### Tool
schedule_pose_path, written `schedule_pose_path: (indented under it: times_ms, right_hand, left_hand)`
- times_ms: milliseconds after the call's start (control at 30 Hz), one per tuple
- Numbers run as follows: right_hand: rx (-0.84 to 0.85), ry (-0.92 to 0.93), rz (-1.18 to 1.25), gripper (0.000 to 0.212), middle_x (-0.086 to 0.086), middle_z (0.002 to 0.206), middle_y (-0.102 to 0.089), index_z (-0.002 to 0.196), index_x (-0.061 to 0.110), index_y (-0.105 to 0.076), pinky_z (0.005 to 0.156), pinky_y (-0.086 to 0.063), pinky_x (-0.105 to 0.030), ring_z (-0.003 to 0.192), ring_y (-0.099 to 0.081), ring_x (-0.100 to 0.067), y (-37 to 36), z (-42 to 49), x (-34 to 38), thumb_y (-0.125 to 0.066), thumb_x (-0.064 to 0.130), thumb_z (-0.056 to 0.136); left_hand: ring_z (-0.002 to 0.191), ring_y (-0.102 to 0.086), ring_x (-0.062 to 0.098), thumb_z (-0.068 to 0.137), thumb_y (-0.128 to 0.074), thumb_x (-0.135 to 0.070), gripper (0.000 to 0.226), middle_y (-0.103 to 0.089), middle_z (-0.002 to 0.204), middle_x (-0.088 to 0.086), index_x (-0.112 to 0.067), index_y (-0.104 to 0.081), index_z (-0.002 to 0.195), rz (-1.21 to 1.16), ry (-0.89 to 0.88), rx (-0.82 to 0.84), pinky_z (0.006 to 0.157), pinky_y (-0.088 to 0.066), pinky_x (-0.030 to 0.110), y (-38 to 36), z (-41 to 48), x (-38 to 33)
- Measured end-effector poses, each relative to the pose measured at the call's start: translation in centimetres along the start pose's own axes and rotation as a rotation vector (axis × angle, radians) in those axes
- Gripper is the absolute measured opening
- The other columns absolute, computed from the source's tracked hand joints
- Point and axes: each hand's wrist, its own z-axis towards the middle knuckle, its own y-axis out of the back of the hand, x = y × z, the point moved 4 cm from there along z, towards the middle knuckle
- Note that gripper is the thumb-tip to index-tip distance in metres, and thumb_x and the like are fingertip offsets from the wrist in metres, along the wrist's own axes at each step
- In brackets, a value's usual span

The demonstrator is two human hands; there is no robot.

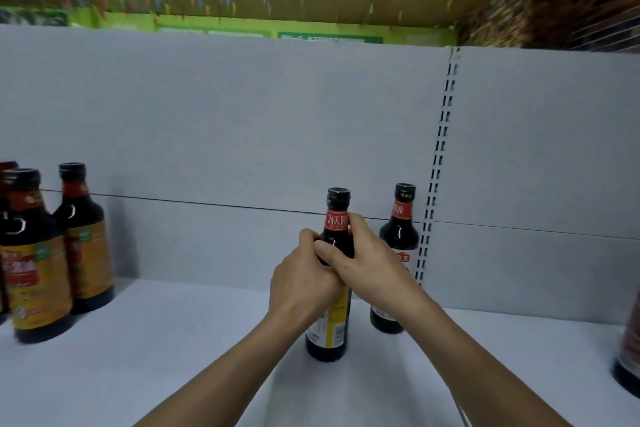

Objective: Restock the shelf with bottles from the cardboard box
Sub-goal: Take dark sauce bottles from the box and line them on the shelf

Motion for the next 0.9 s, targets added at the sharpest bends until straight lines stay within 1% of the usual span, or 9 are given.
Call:
schedule_pose_path:
  times_ms: [200, 300, 367, 500, 600, 633, 700, 800, 900]
  right_hand:
    - [-0.112, -0.062, 0.014, 0.062, 0.011, 0.131, -0.056, 0.140, 0.041, -0.041, 0.100, -0.050, -0.039, 0.119, -0.057, -0.010, -0.4, 0.0, -1.0, -0.064, 0.061, 0.086]
    - [-0.139, -0.093, 0.009, 0.065, 0.011, 0.135, -0.056, 0.141, 0.042, -0.039, 0.102, -0.050, -0.041, 0.123, -0.056, -0.011, -0.8, -0.2, -1.5, -0.063, 0.062, 0.085]
    - [-0.147, -0.115, 0.013, 0.061, 0.011, 0.133, -0.056, 0.141, 0.041, -0.039, 0.099, -0.051, -0.038, 0.121, -0.057, -0.011, -0.8, -0.2, -1.6, -0.064, 0.057, 0.088]
    - [-0.148, -0.160, 0.085, 0.054, 0.012, 0.122, -0.060, 0.138, 0.038, -0.039, 0.087, -0.054, -0.031, 0.110, -0.063, -0.010, -0.5, -0.4, -1.9, -0.067, 0.047, 0.092]
    - [-0.139, -0.173, 0.138, 0.050, 0.012, 0.123, -0.062, 0.138, 0.037, -0.042, 0.078, -0.050, -0.022, 0.108, -0.063, -0.006, -0.4, -0.7, -2.1, -0.065, 0.043, 0.095]
    - [-0.140, -0.167, 0.146, 0.048, 0.012, 0.124, -0.062, 0.138, 0.038, -0.043, 0.079, -0.049, -0.021, 0.110, -0.063, -0.006, -0.4, -0.8, -2.1, -0.064, 0.041, 0.095]
    - [-0.151, -0.156, 0.141, 0.047, 0.011, 0.130, -0.060, 0.140, 0.038, -0.046, 0.089, -0.050, -0.028, 0.117, -0.061, -0.010, -0.1, -0.8, -2.2, -0.063, 0.040, 0.096]
    - [-0.146, -0.158, 0.117, 0.049, 0.008, 0.137, -0.057, 0.144, 0.040, -0.045, 0.103, -0.049, -0.039, 0.123, -0.059, -0.012, 0.1, -0.8, -2.7, -0.061, 0.042, 0.097]
    - [-0.145, -0.143, 0.122, 0.049, 0.009, 0.138, -0.058, 0.145, 0.039, -0.044, 0.103, -0.049, -0.037, 0.122, -0.059, -0.009, 0.0, -0.7, -3.1, -0.059, 0.041, 0.099]
  left_hand:
    - [0.077, -0.065, 0.009, 0.089, -0.062, -0.039, 0.033, -0.066, 0.086, -0.010, -0.031, -0.038, 0.111, -0.044, -0.070, 0.057, 0.064, -0.053, 0.030, -0.9, 1.4, 0.4]
    - [0.089, -0.067, 0.012, 0.088, -0.064, -0.038, 0.042, -0.067, 0.099, -0.011, -0.034, -0.038, 0.121, -0.123, -0.089, 0.135, 0.075, -0.058, 0.036, -1.3, 1.7, 0.9]
    - [0.097, -0.067, 0.010, 0.087, -0.068, -0.032, 0.054, -0.066, 0.105, -0.014, -0.036, -0.035, 0.129, -0.214, -0.097, 0.240, 0.084, -0.060, 0.040, -1.6, 1.9, 1.4]
    - [0.096, -0.061, -0.002, 0.091, -0.073, -0.027, 0.065, -0.060, 0.105, -0.024, -0.040, -0.030, 0.139, -0.328, -0.143, 0.375, 0.085, -0.054, 0.027, -1.2, 1.8, 2.1]
    - [0.109, -0.063, 0.006, 0.092, -0.075, -0.029, 0.071, -0.060, 0.110, -0.023, -0.042, -0.028, 0.142, -0.350, -0.145, 0.400, 0.098, -0.055, 0.035, -1.2, 1.3, 2.7]
    - [0.113, -0.063, 0.009, 0.091, -0.076, -0.028, 0.073, -0.060, 0.112, -0.022, -0.040, -0.028, 0.145, -0.350, -0.145, 0.406, 0.101, -0.055, 0.038, -1.3, 1.2, 2.9]
    - [0.110, -0.060, 0.007, 0.091, -0.076, -0.027, 0.073, -0.056, 0.109, -0.028, -0.038, -0.029, 0.146, -0.349, -0.151, 0.414, 0.101, -0.055, 0.038, -1.6, 1.1, 3.2]
    - [0.101, -0.058, -0.001, 0.090, -0.077, -0.027, 0.070, -0.055, 0.106, -0.030, -0.036, -0.033, 0.144, -0.352, -0.157, 0.417, 0.094, -0.053, 0.031, -2.2, 1.4, 3.4]
    - [0.096, -0.058, -0.008, 0.090, -0.078, -0.027, 0.067, -0.057, 0.106, -0.028, -0.037, -0.035, 0.141, -0.349, -0.163, 0.408, 0.087, -0.051, 0.023, -2.7, 1.7, 3.5]
